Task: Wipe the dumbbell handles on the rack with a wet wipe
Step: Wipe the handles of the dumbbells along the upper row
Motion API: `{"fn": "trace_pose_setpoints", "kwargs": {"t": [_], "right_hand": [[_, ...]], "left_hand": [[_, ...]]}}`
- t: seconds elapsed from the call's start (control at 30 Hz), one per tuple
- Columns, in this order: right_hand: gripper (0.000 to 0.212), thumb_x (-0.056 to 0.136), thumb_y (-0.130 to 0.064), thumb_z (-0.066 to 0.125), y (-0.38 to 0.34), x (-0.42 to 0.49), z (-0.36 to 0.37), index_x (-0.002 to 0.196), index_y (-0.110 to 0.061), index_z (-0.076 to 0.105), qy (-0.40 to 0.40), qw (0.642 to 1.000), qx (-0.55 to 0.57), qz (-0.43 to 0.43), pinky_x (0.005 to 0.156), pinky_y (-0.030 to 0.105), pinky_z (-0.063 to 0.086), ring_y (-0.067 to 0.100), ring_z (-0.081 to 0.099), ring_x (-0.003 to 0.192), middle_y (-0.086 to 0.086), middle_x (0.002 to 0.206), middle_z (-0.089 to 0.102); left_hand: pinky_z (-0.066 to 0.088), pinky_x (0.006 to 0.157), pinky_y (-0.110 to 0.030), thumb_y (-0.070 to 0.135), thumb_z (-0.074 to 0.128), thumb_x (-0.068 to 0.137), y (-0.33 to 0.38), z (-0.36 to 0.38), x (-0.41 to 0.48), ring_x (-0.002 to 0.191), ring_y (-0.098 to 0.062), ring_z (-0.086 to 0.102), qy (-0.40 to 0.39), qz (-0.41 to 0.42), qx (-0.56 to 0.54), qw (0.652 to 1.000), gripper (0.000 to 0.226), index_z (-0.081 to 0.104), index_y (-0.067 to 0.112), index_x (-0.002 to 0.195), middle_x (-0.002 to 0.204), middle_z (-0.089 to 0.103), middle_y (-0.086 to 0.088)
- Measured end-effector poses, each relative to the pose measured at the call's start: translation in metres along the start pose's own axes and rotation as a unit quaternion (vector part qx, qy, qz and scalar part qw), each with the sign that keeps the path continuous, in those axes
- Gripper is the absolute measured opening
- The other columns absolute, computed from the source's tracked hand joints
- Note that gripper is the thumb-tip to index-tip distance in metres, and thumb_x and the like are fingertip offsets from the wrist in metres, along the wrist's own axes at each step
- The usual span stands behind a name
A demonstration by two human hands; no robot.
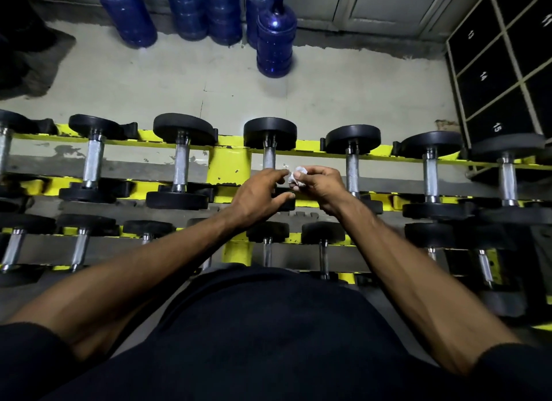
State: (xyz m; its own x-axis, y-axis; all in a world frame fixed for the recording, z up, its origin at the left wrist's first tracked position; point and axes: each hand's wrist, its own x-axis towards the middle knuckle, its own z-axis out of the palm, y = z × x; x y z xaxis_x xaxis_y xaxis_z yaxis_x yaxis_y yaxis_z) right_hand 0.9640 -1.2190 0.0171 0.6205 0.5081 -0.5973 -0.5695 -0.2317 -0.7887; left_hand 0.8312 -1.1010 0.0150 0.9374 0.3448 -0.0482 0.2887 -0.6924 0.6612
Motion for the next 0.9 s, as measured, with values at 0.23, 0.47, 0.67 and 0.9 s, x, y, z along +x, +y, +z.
{"fn": "trace_pose_setpoints", "kwargs": {"t": [0.23,0.47,0.67,0.9], "right_hand": [[0.014,0.086,-0.009,0.074,0.0,-0.019,-0.049,0.094,-0.014,0.063,-0.034,0.999,-0.012,0.029,0.062,0.032,0.057,0.02,0.069,0.07,0.011,0.088,0.072],[0.039,0.077,-0.012,0.078,-0.003,-0.034,-0.113,0.107,0.011,0.066,-0.06,0.997,0.009,0.041,0.091,0.06,0.053,0.035,0.065,0.084,0.021,0.093,0.071],[0.027,0.093,0.005,0.055,-0.023,-0.038,-0.174,0.118,0.004,0.065,-0.207,0.977,0.029,0.051,0.087,0.032,0.059,0.028,0.069,0.098,0.019,0.112,0.07],[0.027,0.084,0.0,0.072,-0.027,-0.026,-0.19,0.111,0.001,0.069,-0.143,0.989,-0.019,-0.016,0.071,0.029,0.059,0.028,0.069,0.09,0.02,0.105,0.071]], "left_hand": [[0.061,0.081,-0.033,0.032,0.076,0.086,0.047,0.033,0.006,0.092,0.0,0.069,0.049,-0.025,-0.145,0.988,0.036,0.072,0.021,0.119,0.11,0.075,0.004],[0.059,0.072,-0.022,0.031,0.083,0.079,0.105,0.075,0.012,0.08,0.003,0.07,0.087,-0.106,-0.204,0.969,0.021,0.078,0.024,0.097,0.089,0.076,0.011],[0.059,0.074,-0.023,0.025,0.081,0.081,0.137,0.113,0.024,0.082,-0.003,0.071,0.15,-0.205,-0.253,0.933,0.025,0.078,0.014,0.104,0.096,0.077,0.0],[0.061,0.081,-0.037,0.016,0.075,0.087,0.164,0.122,0.033,0.089,-0.01,0.073,0.138,-0.192,-0.314,0.92,0.025,0.075,0.01,0.111,0.103,0.076,-0.006]]}}
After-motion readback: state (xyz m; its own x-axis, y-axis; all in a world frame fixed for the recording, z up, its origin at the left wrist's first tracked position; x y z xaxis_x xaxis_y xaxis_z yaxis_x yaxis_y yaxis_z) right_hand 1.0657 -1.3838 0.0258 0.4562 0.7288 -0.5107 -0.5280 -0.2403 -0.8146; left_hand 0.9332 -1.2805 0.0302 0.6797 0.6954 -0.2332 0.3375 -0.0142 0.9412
